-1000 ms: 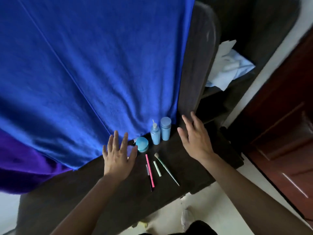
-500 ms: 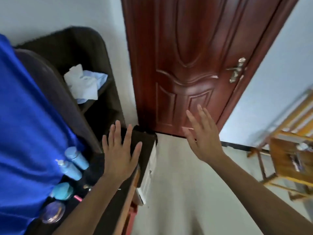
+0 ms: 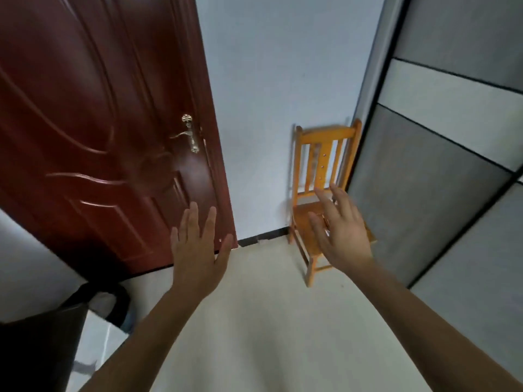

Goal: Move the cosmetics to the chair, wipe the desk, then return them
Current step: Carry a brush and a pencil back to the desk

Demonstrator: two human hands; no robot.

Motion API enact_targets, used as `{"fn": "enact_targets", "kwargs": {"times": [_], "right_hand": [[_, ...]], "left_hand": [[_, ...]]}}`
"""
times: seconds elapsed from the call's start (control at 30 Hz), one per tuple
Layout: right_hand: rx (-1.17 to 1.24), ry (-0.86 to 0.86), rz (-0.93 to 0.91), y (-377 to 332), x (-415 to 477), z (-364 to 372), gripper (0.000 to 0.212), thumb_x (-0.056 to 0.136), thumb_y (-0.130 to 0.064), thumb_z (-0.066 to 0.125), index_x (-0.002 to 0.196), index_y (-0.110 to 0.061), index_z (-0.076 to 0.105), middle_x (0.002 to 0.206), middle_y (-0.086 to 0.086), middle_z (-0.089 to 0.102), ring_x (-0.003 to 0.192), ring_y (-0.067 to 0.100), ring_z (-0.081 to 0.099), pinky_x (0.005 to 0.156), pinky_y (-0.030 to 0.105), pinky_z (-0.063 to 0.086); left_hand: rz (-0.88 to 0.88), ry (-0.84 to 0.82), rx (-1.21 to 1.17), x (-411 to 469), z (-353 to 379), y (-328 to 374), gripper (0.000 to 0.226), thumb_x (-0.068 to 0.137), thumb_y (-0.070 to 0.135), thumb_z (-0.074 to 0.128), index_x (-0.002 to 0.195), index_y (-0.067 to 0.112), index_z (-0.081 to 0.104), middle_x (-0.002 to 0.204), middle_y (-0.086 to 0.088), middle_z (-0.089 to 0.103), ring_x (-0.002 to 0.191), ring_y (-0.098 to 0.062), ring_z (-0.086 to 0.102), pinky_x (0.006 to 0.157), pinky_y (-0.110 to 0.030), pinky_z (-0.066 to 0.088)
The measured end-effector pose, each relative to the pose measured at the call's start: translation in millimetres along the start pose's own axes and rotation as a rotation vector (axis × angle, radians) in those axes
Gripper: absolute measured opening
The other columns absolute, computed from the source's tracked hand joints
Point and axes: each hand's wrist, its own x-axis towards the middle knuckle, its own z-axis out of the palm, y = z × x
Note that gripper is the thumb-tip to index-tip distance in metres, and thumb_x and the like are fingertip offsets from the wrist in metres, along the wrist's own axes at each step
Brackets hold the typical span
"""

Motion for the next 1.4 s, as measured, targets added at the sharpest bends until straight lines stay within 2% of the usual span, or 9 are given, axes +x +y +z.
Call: {"fn": "enact_targets", "kwargs": {"times": [0.17, 0.27, 0.53, 0.67, 0.8, 0.9, 1.03, 1.2, 1.4], "right_hand": [[-0.045, -0.013, 0.165, 115.6, 20.1, -29.0, 0.053, 0.103, -0.044, 0.049, 0.152, -0.025, 0.038, 0.158, 0.011, 0.034, 0.143, 0.034, 0.034, 0.112, 0.053, 0.037], [-0.088, -0.068, 0.187, 165.6, 40.6, -29.8, 0.056, 0.103, -0.050, 0.041, 0.154, -0.026, 0.034, 0.159, 0.010, 0.031, 0.145, 0.033, 0.032, 0.112, 0.053, 0.036], [-0.103, -0.171, 0.325, 263.0, 121.0, 13.9, 0.062, 0.101, -0.058, 0.035, 0.156, -0.038, 0.018, 0.165, 0.006, 0.017, 0.151, 0.031, 0.021, 0.117, 0.057, 0.031], [-0.140, -0.194, 0.413, 300.2, 186.7, 40.9, 0.069, 0.093, -0.070, 0.020, 0.156, -0.041, 0.014, 0.166, 0.001, 0.012, 0.152, 0.028, 0.017, 0.118, 0.054, 0.029], [-0.114, -0.245, 0.465, 332.0, 257.3, 69.6, 0.080, 0.084, -0.078, 0.009, 0.155, -0.043, 0.012, 0.166, -0.001, 0.011, 0.152, 0.027, 0.018, 0.117, 0.056, 0.030], [-0.113, -0.273, 0.498, 355.4, 300.7, 88.0, 0.075, 0.088, -0.074, 0.015, 0.155, -0.042, 0.011, 0.166, -0.001, 0.012, 0.152, 0.026, 0.018, 0.117, 0.056, 0.031], [-0.080, -0.344, 0.559, 392.3, 326.0, 116.1, 0.062, 0.099, -0.063, 0.032, 0.154, -0.044, 0.012, 0.166, -0.004, 0.011, 0.152, 0.024, 0.015, 0.116, 0.054, 0.029], [-0.081, -0.470, 0.480, 451.7, 346.6, 159.8, 0.061, 0.101, -0.056, 0.038, 0.155, -0.035, 0.021, 0.166, 0.002, 0.017, 0.153, 0.026, 0.017, 0.118, 0.049, 0.025], [-0.059, -0.585, 0.363, 533.0, 355.0, 237.5, 0.055, 0.101, -0.049, 0.048, 0.151, -0.029, 0.036, 0.158, 0.002, 0.039, 0.145, 0.024, 0.037, 0.113, 0.037, 0.032]], "left_hand": [[0.102, -0.082, -0.072, 49.6, 58.1, 103.6, 0.062, 0.099, 0.046, 0.035, 0.154, 0.017, 0.032, 0.163, -0.016, 0.017, 0.150, -0.035, 0.019, 0.113, -0.060, 0.029], [0.167, -0.128, -0.082, 79.2, 88.7, 135.5, 0.061, 0.100, 0.043, 0.038, 0.155, 0.020, 0.029, 0.165, -0.014, 0.013, 0.152, -0.031, 0.014, 0.115, -0.059, 0.026], [0.207, -0.189, -0.149, 190.9, 185.3, 170.4, 0.062, 0.099, 0.045, 0.036, 0.154, 0.017, 0.033, 0.163, -0.016, 0.016, 0.151, -0.034, 0.017, 0.115, -0.061, 0.027], [0.160, -0.214, -0.192, 267.8, 236.5, 183.6, 0.065, 0.096, 0.048, 0.036, 0.154, 0.021, 0.031, 0.165, -0.010, 0.012, 0.152, -0.030, 0.014, 0.119, -0.056, 0.021], [0.093, -0.338, -0.221, 346.1, 286.2, 198.8, 0.071, 0.091, 0.055, 0.031, 0.155, 0.025, 0.026, 0.166, -0.005, 0.007, 0.153, -0.026, 0.012, 0.121, -0.050, 0.019], [0.115, -0.390, -0.189, 393.1, 323.8, 208.2, 0.064, 0.097, 0.048, 0.045, 0.154, 0.023, 0.031, 0.165, -0.008, 0.013, 0.151, -0.029, 0.018, 0.119, -0.047, 0.021], [0.019, -0.518, -0.182, 423.2, 371.9, 226.4, 0.064, 0.098, 0.044, 0.052, 0.154, 0.024, 0.029, 0.165, -0.007, 0.015, 0.150, -0.030, 0.021, 0.118, -0.050, 0.025], [-0.101, -0.607, -0.182, 432.6, 430.5, 244.2, 0.065, 0.098, 0.044, 0.052, 0.155, 0.024, 0.027, 0.164, -0.007, 0.019, 0.149, -0.032, 0.024, 0.115, -0.054, 0.028], [-0.445, -0.755, -0.157, 402.8, 509.2, 251.9, 0.065, 0.099, 0.056, 0.039, 0.156, 0.032, 0.019, 0.166, -0.001, 0.015, 0.151, -0.032, 0.019, 0.115, -0.059, 0.027]]}}
